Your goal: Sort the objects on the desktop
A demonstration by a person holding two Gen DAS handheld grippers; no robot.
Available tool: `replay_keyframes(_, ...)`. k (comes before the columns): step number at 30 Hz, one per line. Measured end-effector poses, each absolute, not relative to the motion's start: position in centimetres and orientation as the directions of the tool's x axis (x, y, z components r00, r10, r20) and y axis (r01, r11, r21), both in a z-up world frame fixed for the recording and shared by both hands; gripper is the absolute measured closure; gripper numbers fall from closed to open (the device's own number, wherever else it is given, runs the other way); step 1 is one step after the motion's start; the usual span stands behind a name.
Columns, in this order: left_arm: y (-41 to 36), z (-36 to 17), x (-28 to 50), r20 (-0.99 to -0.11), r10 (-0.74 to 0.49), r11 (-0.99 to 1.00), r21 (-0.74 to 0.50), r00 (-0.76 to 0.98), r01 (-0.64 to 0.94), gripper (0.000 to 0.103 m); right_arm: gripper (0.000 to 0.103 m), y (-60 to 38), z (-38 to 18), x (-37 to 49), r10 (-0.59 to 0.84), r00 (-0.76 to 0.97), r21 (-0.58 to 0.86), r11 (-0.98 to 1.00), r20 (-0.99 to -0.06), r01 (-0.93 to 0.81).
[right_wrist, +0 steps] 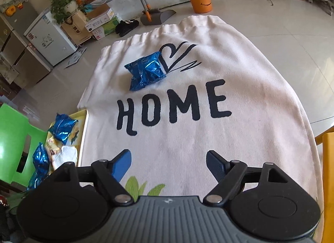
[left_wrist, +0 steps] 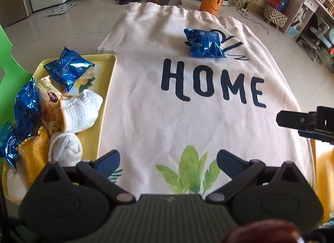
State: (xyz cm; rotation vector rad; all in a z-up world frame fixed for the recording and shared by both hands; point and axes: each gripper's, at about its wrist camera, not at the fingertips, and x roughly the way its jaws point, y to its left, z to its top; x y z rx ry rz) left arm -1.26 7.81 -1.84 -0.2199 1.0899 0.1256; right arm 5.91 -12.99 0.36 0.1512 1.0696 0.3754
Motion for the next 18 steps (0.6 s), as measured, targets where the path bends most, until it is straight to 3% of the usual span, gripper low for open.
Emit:
replay_keyframes(6, 6.5, -1.7, -4.0, -0.885, -0.068, 0.978, -0.149, 0.460, -0.143, 0.001, 0.023, -12.6, -1.5, 2.4, 0.318, 0.374, 0.234, 0.938, -0.871, -0.254)
replay_keyframes(14, 8.3, -1.9, -2.1, -0.892, 0.013, 0.981, -0.077, 0.452, -0.180, 0.001, 0.024, -10.4, -4.7, 2.1, 0.221, 0.361, 0.067, 0.917, -0.906, -0.394)
replay_keyframes(18, 8.8, -2.6, 0.1, -0.900, -0.010, 0.976, -0.105, 0.436, -0.193, 0.001, 0.024, -10.1, -5.6, 2.3, 0.197, 0.357, 0.027, 0.902, -0.913, -0.430)
